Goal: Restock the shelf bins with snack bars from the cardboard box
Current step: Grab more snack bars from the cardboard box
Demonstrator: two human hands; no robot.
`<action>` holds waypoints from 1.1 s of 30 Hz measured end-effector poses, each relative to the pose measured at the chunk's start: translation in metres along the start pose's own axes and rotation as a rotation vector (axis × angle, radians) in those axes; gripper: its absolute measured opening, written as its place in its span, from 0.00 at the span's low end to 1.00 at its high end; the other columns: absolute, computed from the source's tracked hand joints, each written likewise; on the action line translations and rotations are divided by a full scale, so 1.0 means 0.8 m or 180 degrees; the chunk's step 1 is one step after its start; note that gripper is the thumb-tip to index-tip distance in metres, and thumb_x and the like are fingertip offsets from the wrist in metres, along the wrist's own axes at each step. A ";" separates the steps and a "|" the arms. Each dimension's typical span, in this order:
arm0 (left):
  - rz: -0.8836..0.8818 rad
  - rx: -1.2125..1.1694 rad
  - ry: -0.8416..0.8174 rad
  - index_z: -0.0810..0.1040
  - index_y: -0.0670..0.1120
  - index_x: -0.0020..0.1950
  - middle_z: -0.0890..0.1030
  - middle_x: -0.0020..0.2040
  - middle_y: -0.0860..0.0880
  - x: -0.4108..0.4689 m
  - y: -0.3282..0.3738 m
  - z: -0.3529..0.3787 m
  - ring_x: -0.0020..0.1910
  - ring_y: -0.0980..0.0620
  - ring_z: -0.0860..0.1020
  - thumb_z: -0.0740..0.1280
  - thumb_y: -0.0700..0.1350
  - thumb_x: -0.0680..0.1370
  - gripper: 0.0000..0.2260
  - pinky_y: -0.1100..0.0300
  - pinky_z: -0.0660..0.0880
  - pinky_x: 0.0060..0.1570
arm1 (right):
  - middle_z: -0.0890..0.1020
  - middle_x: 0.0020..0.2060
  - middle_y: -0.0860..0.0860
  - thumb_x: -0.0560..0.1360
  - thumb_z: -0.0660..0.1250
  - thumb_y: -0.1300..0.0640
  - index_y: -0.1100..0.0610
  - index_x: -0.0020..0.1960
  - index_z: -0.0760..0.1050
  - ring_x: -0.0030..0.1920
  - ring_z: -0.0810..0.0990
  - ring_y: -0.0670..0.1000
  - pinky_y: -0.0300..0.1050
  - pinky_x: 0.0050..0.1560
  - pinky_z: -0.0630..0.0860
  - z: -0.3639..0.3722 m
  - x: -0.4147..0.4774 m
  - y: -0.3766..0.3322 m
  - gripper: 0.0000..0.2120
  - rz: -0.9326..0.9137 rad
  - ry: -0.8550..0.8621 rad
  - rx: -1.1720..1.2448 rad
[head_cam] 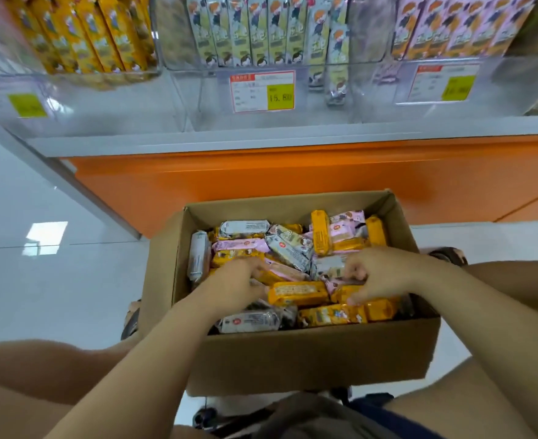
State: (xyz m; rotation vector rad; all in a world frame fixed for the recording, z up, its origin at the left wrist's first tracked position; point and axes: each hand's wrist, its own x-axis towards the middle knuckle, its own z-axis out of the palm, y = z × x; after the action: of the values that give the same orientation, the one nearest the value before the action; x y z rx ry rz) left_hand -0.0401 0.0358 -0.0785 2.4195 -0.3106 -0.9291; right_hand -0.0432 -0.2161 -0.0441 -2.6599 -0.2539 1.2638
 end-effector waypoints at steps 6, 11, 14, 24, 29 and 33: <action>0.0449 0.0209 -0.0280 0.70 0.50 0.71 0.71 0.70 0.52 0.006 0.034 0.031 0.64 0.52 0.71 0.67 0.47 0.78 0.21 0.73 0.61 0.46 | 0.55 0.76 0.51 0.70 0.71 0.39 0.52 0.78 0.47 0.71 0.64 0.54 0.45 0.64 0.71 0.021 -0.018 0.021 0.47 0.0297 -0.0377 0.0349; 0.0379 -0.0156 -0.0288 0.72 0.51 0.69 0.73 0.67 0.55 0.008 0.030 0.034 0.64 0.59 0.70 0.70 0.46 0.76 0.22 0.71 0.64 0.54 | 0.61 0.74 0.49 0.67 0.75 0.42 0.45 0.77 0.48 0.71 0.65 0.53 0.49 0.69 0.66 0.046 -0.023 0.013 0.49 -0.0064 0.0275 0.1031; 0.0363 -0.0420 -0.0331 0.72 0.52 0.67 0.73 0.61 0.57 0.008 0.033 0.032 0.61 0.62 0.70 0.72 0.48 0.74 0.22 0.71 0.67 0.51 | 0.67 0.71 0.48 0.64 0.75 0.40 0.42 0.74 0.54 0.68 0.68 0.52 0.49 0.65 0.69 0.062 -0.024 0.001 0.46 -0.0243 0.0743 0.1180; 0.0464 -0.1024 -0.0063 0.75 0.52 0.63 0.76 0.59 0.54 0.004 0.022 0.037 0.56 0.56 0.77 0.74 0.45 0.72 0.20 0.56 0.75 0.60 | 0.76 0.61 0.45 0.68 0.74 0.43 0.46 0.68 0.69 0.57 0.74 0.44 0.38 0.55 0.72 0.074 -0.003 -0.038 0.32 -0.0679 0.1966 0.1445; 0.0569 -0.1562 0.0721 0.78 0.55 0.54 0.81 0.46 0.56 0.000 0.016 0.038 0.45 0.53 0.81 0.72 0.46 0.73 0.11 0.49 0.78 0.51 | 0.77 0.59 0.43 0.69 0.74 0.47 0.45 0.66 0.71 0.52 0.76 0.42 0.32 0.49 0.71 0.050 0.008 -0.052 0.27 -0.0823 0.2178 0.1697; 0.0304 -0.2391 0.1413 0.78 0.56 0.53 0.83 0.46 0.53 0.007 0.014 0.011 0.47 0.51 0.82 0.72 0.55 0.69 0.14 0.45 0.78 0.52 | 0.80 0.52 0.44 0.70 0.74 0.49 0.48 0.64 0.73 0.48 0.79 0.46 0.34 0.47 0.73 0.017 0.022 -0.056 0.24 -0.0700 0.2450 0.2164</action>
State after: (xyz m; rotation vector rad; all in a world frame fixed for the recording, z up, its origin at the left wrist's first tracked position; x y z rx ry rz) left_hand -0.0420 0.0211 -0.0811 1.8117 0.0833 -0.3432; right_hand -0.0456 -0.1671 -0.0549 -2.2099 0.0103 0.1416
